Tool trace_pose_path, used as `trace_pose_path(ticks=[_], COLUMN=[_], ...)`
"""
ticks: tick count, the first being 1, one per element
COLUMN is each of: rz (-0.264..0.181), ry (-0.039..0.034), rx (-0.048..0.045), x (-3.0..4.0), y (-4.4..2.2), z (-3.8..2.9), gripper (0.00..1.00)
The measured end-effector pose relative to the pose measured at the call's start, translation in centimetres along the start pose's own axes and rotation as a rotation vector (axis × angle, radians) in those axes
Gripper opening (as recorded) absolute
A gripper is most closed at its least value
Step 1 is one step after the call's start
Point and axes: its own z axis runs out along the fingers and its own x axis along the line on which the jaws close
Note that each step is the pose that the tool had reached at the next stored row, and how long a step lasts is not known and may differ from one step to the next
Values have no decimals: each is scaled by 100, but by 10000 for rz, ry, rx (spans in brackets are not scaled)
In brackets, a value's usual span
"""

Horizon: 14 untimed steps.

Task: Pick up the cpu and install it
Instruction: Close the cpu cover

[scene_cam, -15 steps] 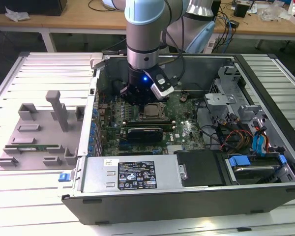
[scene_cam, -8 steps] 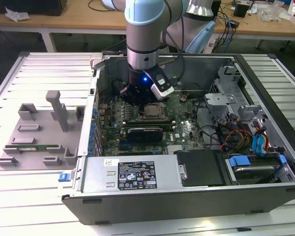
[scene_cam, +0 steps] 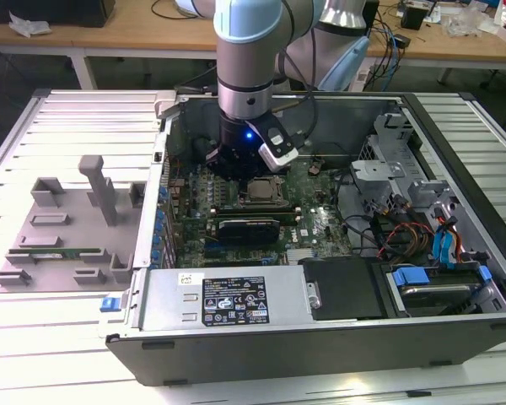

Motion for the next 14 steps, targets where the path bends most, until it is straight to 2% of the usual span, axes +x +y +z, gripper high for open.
trace_pose_path(ticks=[5,14], rz=[0,0], ry=[3,3], rx=[6,6], x=[0,-2], y=[-1,-3], z=[-63,-250], gripper=[11,11])
